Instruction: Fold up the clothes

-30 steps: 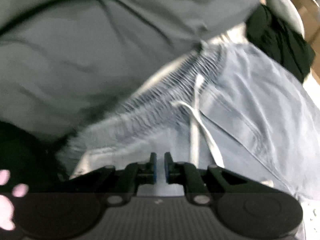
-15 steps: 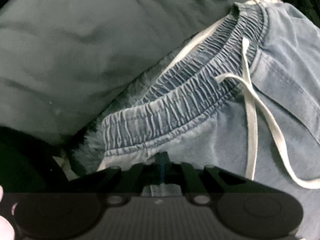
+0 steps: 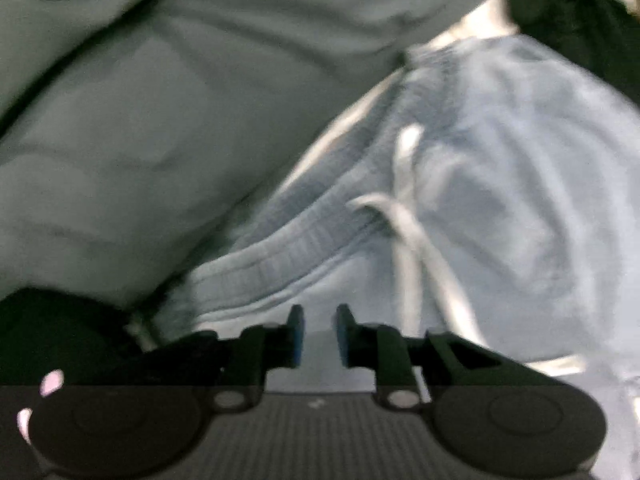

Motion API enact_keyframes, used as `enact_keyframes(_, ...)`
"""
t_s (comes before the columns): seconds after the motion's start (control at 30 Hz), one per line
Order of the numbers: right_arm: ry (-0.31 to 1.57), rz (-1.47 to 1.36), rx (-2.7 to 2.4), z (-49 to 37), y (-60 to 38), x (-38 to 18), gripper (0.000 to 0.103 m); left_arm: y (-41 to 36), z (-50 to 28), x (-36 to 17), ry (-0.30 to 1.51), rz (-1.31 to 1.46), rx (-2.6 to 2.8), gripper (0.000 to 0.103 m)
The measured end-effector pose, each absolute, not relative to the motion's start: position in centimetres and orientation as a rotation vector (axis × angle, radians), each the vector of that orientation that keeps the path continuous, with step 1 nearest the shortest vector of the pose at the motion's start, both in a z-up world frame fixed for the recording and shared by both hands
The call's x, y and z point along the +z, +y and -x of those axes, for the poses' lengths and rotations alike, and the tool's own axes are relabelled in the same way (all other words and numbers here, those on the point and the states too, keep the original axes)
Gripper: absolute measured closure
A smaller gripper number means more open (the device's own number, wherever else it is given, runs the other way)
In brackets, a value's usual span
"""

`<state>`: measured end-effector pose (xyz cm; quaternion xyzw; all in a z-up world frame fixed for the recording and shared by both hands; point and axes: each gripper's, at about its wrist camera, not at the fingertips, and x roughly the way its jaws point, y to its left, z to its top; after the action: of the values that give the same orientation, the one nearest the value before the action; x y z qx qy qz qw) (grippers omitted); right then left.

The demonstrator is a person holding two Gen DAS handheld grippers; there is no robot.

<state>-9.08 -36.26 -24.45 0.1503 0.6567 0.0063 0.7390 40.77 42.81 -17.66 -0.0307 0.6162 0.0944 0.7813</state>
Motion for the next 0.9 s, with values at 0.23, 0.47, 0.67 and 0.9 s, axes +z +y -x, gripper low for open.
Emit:
enact_keyframes(0.23, 1.348, -0.27, 0.046, 7.4, -35.4, -21.9, 0.069, 40.9, -41.6, -16.5, 1.249, 0.06, 0.101, 0.081)
enact_keyframes(0.47, 1.29, -0.227, 0.072, 4.0, -34.8, -20.9, 0.069, 38.7, -43.9, -17.2, 1.192, 0.079, 0.06, 0.081)
enact_keyframes(0.67, 1.234, -0.21, 0.096, -0.1, -34.0, -21.3, 0.069, 38.0, -47.7, -18.9, 1.193, 0.081, 0.084, 0.081)
enact_keyframes(0.9, 1.194, -0.16, 0.13, -4.7, -33.5, -22.0, 0.069, 37.8, -49.4, -22.1, 1.226, 0.082, 0.101, 0.08)
